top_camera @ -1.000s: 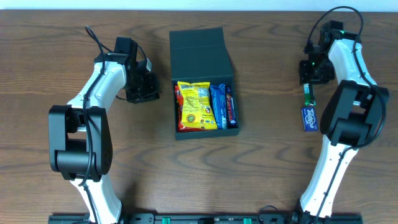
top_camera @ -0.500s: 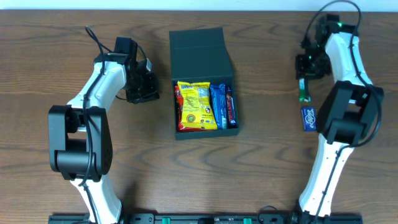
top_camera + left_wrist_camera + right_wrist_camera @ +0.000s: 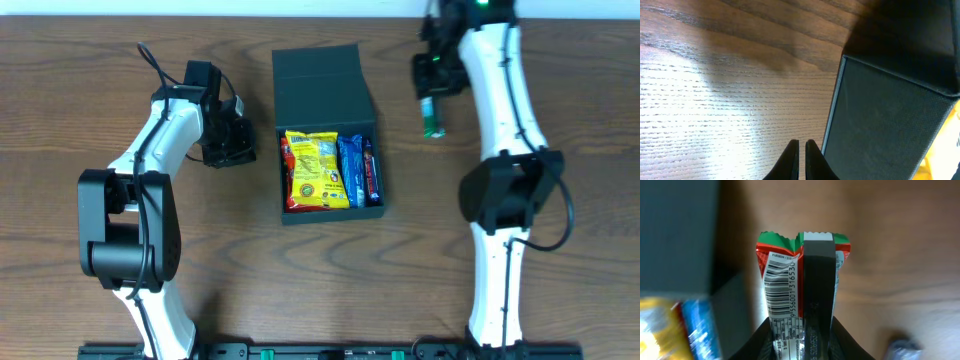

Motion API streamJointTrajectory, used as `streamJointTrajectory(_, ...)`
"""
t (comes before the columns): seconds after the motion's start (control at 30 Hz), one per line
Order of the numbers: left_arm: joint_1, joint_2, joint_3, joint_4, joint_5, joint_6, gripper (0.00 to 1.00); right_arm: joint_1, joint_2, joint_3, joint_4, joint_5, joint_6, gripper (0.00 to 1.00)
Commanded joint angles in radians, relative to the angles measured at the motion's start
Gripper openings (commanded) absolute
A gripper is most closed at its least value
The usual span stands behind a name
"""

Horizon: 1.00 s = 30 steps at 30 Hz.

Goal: Pack container
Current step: 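Carry the green-red bar into the box and release it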

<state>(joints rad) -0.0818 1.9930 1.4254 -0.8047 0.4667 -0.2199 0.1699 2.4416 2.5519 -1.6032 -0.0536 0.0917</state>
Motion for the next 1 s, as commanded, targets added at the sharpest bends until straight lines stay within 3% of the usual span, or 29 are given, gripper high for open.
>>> streamJointTrajectory(0.0,0.002,-0.018,0.018,-0.006,-0.005,0.015,0.08,0.073,-0.002,0.012,-0.047,-0.026,0.073,0.24)
streamJointTrajectory(0.47,0.002,-0.018,0.018,-0.006,-0.005,0.034,0.07,0.257,-0.002,-0.136,-0.071,-0.030,0.140,0.19)
streamJointTrajectory(0.77,0.002,-0.018,0.018,-0.006,-0.005,0.033,0.08,0.280,-0.002,-0.311,0.042,-0.059,0.185,0.22)
streamJointTrajectory(0.97,0.002,-0.018,0.018,-0.007,-0.005,0.033,0.08,0.276,-0.002,-0.335,0.121,0.013,0.254,0.25)
